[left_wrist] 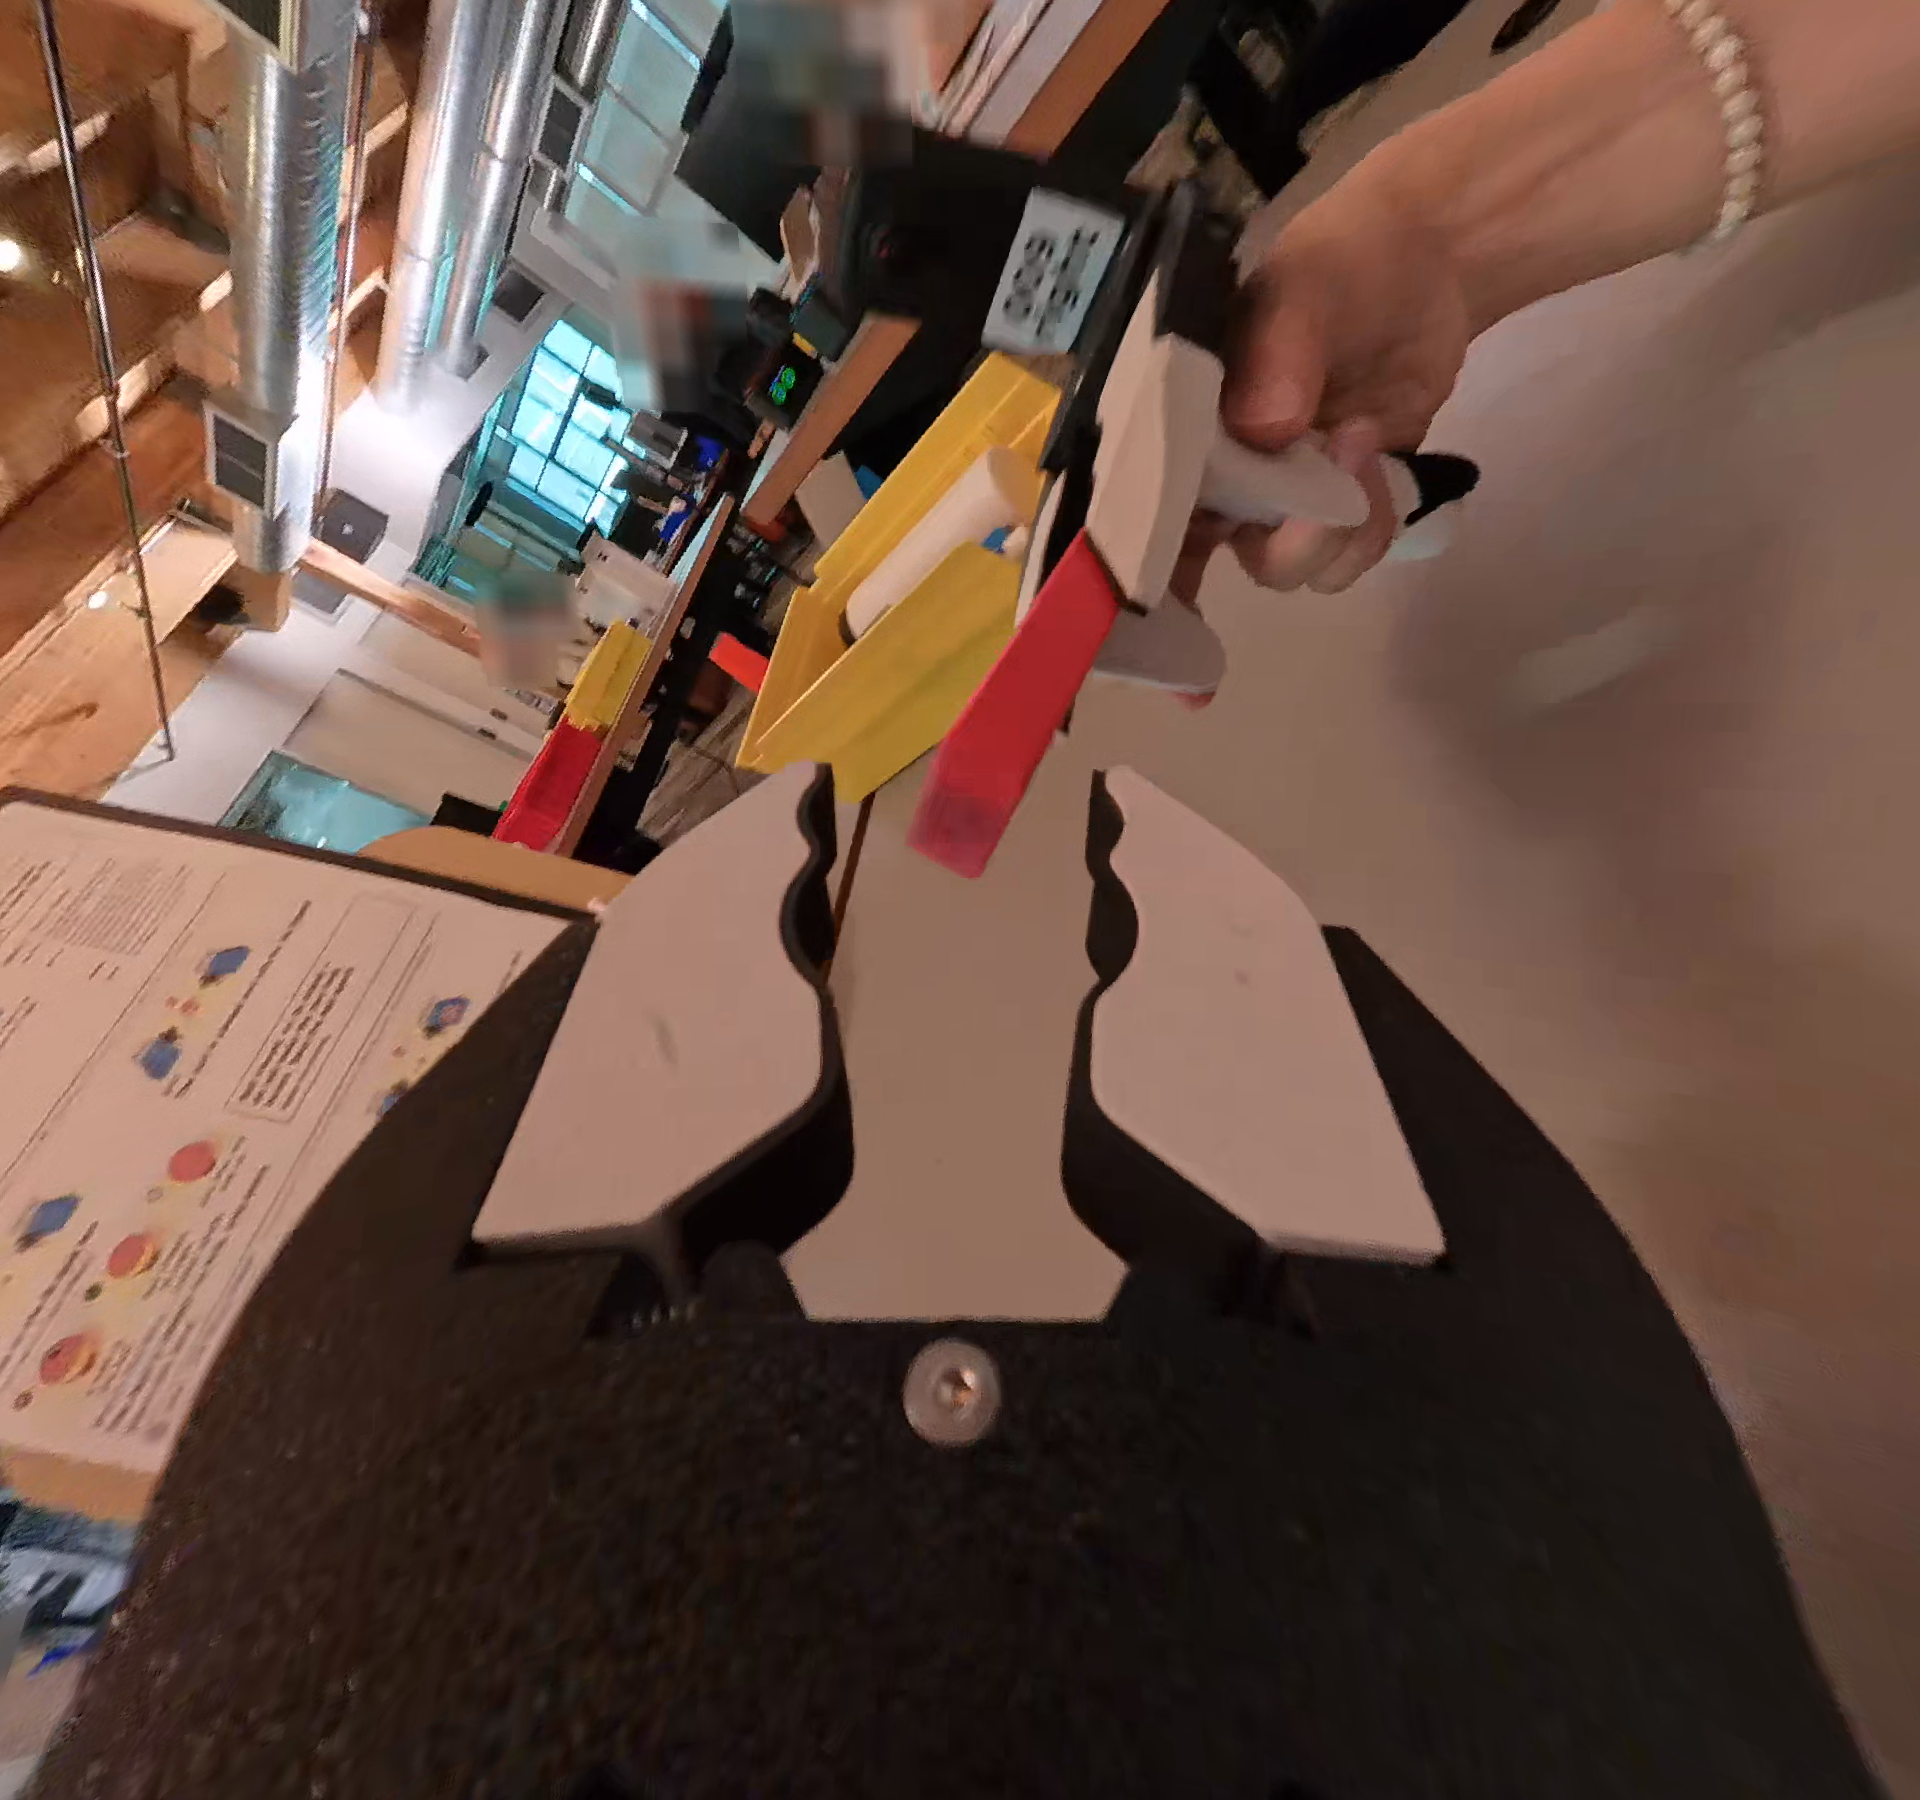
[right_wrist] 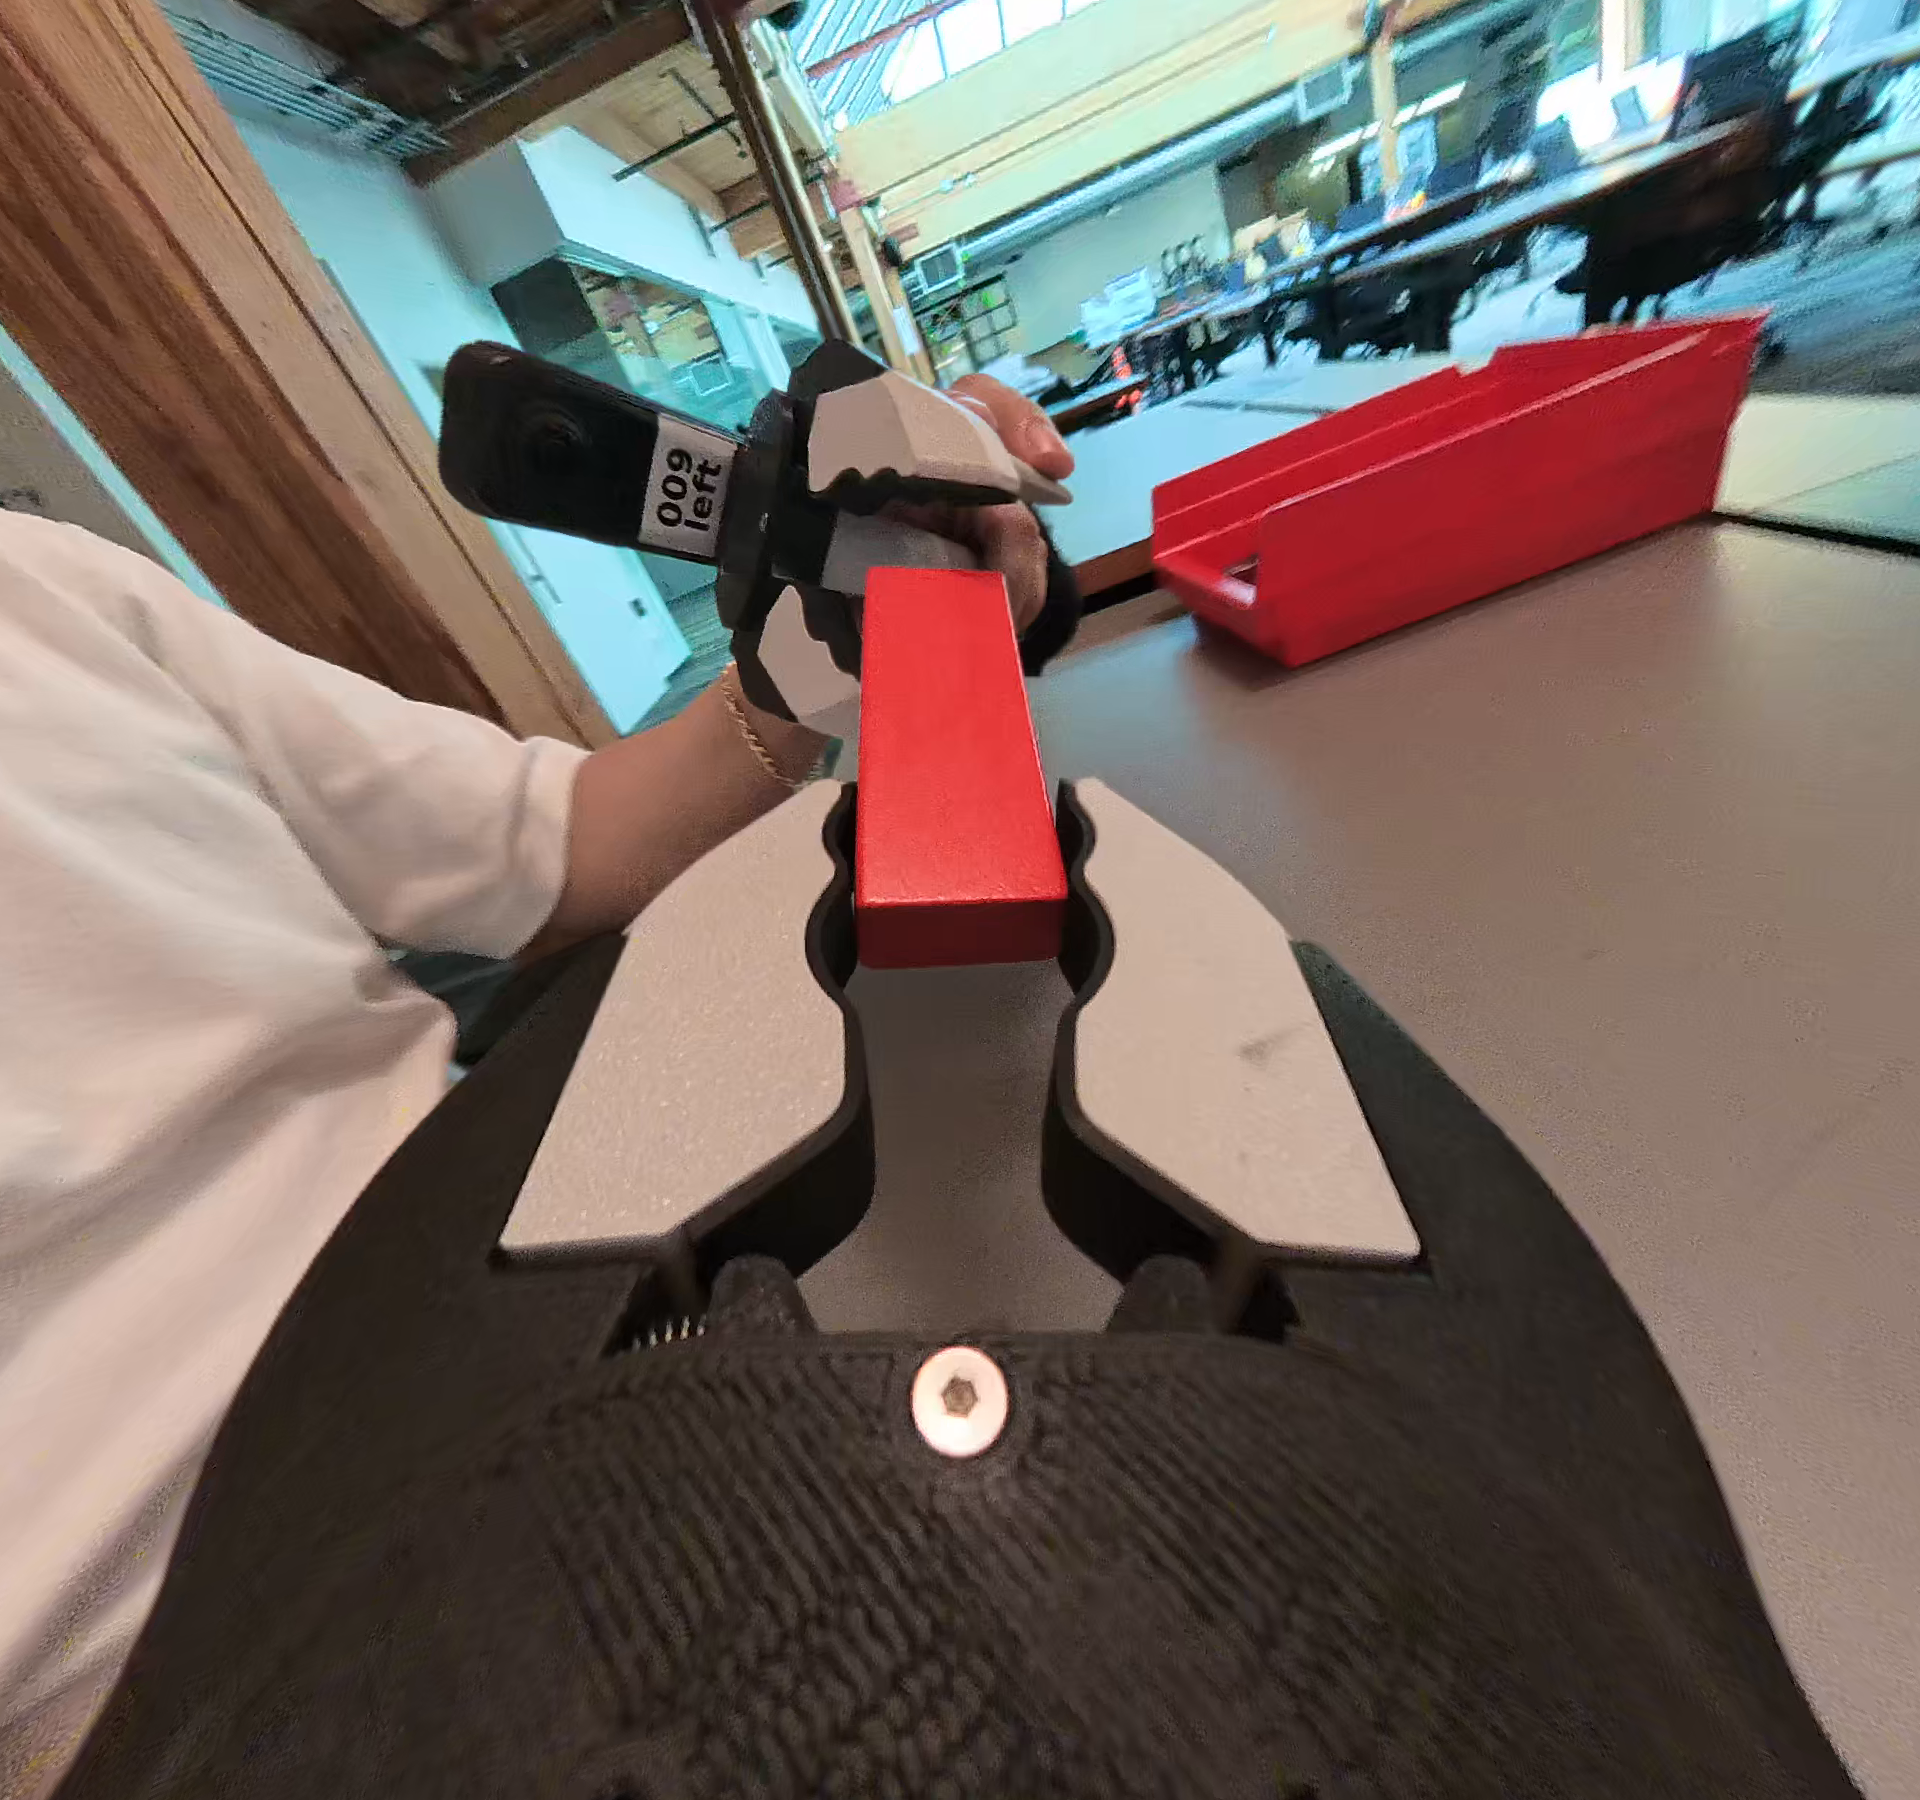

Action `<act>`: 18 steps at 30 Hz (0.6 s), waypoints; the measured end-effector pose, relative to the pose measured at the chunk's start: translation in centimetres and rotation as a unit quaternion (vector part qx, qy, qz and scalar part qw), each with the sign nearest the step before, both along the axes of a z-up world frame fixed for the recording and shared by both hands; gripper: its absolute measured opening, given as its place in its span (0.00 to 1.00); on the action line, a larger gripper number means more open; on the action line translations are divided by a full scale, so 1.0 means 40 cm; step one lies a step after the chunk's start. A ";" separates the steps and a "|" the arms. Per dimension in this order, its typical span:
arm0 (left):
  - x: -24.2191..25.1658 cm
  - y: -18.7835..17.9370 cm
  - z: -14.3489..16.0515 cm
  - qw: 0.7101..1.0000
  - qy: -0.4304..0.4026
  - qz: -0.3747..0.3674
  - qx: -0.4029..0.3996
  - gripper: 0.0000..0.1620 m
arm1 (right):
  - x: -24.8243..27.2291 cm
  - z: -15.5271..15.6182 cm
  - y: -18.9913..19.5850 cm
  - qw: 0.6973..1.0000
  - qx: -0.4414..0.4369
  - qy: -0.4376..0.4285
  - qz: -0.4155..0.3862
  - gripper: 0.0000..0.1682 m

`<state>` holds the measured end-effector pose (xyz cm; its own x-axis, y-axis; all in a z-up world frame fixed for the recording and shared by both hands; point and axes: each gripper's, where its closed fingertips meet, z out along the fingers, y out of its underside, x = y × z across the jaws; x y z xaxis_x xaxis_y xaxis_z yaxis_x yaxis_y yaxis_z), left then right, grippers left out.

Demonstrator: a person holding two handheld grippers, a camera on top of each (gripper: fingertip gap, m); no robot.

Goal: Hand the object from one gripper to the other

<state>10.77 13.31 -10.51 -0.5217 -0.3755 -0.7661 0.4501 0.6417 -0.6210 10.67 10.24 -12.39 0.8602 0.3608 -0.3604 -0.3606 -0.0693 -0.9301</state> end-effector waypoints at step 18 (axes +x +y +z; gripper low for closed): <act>-0.004 0.000 -0.038 0.881 0.344 -0.077 -0.316 0.10 | 0.038 -0.008 -0.017 0.965 0.048 -0.233 -0.111 0.32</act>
